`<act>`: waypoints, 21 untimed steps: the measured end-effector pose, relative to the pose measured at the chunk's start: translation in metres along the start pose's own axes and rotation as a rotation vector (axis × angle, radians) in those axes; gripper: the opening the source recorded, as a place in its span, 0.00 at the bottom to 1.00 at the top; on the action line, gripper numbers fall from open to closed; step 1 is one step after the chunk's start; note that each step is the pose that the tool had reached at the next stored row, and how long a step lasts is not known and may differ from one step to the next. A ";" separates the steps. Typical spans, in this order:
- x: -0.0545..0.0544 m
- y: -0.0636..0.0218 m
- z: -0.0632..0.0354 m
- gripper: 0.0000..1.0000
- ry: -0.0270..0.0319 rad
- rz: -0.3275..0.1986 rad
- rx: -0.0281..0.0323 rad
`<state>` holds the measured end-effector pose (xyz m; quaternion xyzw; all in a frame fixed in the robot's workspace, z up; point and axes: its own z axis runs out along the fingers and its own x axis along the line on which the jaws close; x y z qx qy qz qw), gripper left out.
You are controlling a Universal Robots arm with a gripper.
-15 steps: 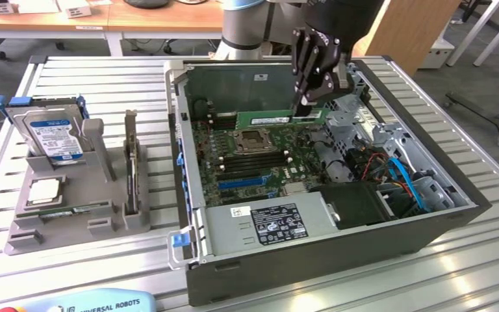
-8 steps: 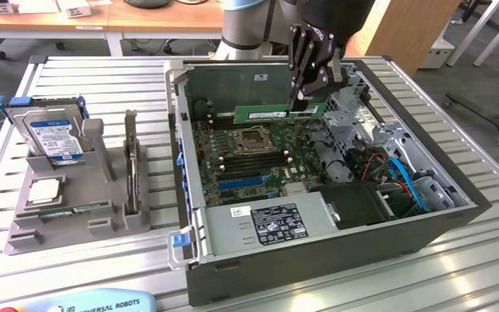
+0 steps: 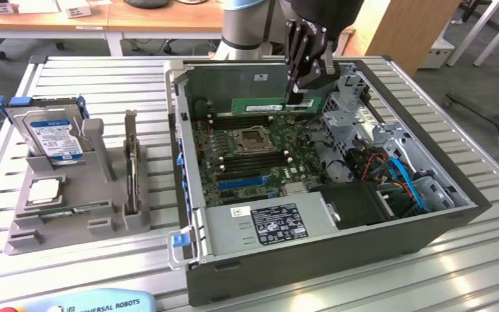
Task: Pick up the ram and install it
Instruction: 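Pick up the ram and move it above insertion slot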
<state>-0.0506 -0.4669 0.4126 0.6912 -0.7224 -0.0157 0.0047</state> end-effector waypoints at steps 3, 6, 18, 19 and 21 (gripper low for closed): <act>-0.006 0.0002 0.0007 0.11 -0.0001 0.004 0.0001; -0.013 0.0005 0.0015 0.11 -0.0002 0.008 0.0002; -0.033 0.0010 0.0030 0.11 0.0012 -0.024 -0.0001; -0.033 0.0009 0.0030 0.11 0.0015 -0.031 -0.0002; -0.033 0.0004 0.0030 0.11 0.0019 -0.042 -0.0004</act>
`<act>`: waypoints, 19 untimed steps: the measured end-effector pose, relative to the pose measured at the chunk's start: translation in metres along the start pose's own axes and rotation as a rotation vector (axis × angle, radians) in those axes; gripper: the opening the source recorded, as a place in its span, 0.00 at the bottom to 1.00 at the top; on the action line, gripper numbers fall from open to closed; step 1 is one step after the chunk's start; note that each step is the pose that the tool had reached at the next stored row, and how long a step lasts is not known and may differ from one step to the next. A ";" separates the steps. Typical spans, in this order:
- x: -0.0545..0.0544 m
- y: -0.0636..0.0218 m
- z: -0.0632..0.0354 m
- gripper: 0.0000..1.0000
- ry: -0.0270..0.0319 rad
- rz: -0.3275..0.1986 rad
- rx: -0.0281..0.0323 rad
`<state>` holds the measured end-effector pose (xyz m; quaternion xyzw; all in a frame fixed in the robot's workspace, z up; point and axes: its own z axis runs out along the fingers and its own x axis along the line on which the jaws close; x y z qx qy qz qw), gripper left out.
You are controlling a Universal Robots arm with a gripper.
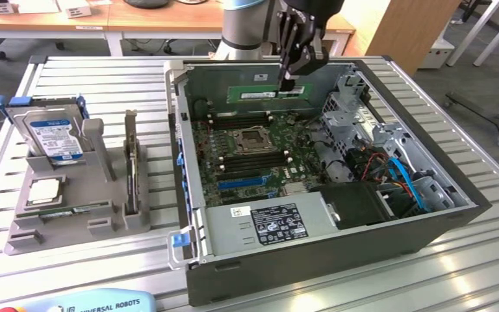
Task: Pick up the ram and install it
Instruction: 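Pick up the ram and move it above insertion slot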
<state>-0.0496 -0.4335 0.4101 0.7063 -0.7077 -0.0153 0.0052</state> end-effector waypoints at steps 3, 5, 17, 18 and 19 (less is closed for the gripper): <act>0.000 -0.0020 0.0001 0.11 0.0003 -0.012 -0.0001; 0.000 -0.0024 0.0001 0.11 0.0004 -0.015 -0.0002; 0.000 -0.0034 0.0083 0.11 0.0005 -0.018 -0.0002; 0.000 -0.0035 0.0099 0.11 0.0005 -0.018 -0.0002; 0.000 -0.0035 0.0113 0.11 0.0006 -0.018 -0.0002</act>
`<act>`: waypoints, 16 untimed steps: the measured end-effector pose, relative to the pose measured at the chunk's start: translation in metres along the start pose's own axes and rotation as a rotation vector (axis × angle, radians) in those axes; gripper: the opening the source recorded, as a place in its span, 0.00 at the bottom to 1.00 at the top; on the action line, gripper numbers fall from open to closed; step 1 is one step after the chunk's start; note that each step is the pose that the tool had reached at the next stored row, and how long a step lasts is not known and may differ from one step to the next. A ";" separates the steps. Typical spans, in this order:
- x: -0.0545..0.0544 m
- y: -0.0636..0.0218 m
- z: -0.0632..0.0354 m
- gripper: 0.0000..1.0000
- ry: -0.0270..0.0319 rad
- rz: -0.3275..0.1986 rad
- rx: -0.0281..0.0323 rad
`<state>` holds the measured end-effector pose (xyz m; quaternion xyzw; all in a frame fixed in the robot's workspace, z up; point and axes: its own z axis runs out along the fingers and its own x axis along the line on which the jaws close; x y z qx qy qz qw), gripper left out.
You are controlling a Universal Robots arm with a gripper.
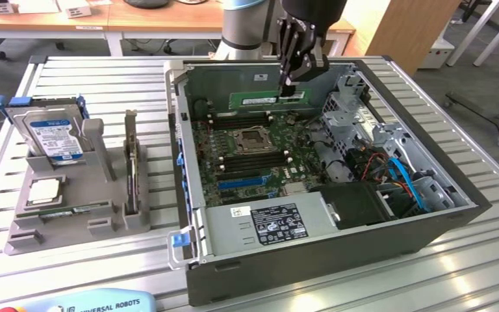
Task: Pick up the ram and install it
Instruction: 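Pick up the ram and move it above insertion slot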
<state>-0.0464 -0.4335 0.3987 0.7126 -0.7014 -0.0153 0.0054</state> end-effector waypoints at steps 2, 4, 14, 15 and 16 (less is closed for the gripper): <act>0.000 -0.0001 0.0026 0.11 0.0000 0.000 0.0001; 0.000 -0.0002 0.0049 0.11 0.0001 0.000 0.0002; -0.003 -0.0003 0.0075 0.11 -0.0030 0.000 0.0010; -0.004 -0.0003 0.0078 0.11 -0.0032 0.000 0.0011; -0.005 -0.0003 0.0082 0.11 -0.0037 0.000 0.0013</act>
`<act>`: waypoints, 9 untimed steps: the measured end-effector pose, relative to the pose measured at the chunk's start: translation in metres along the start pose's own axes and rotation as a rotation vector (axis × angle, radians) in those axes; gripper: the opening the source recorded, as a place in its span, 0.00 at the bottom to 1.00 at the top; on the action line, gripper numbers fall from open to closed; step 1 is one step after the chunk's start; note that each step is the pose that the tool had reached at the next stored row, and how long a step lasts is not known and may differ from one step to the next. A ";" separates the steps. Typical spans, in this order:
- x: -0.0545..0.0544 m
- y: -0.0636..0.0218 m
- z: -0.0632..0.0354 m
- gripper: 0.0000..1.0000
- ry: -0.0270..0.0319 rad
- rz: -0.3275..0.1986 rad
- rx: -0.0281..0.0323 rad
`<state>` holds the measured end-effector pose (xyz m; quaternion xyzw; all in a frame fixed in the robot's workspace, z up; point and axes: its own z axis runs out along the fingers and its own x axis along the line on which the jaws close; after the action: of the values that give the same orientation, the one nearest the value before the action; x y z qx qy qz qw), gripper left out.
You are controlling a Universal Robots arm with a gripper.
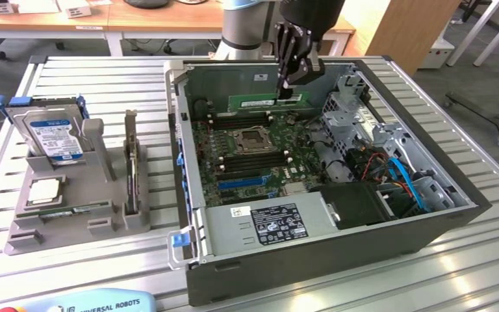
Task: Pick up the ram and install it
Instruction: 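Pick up the ram and move it above insertion slot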
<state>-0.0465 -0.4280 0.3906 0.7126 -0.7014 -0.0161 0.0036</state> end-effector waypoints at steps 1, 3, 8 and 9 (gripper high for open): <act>-0.001 0.0000 0.0004 0.11 -0.0007 0.000 0.0003; -0.004 -0.0001 0.0011 0.11 -0.0022 0.000 0.0013; -0.006 -0.0002 0.0018 0.11 -0.0032 0.004 0.0019; -0.006 -0.0002 0.0020 0.11 -0.0032 0.006 0.0019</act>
<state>-0.0464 -0.4221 0.3887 0.7103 -0.7037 -0.0166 0.0018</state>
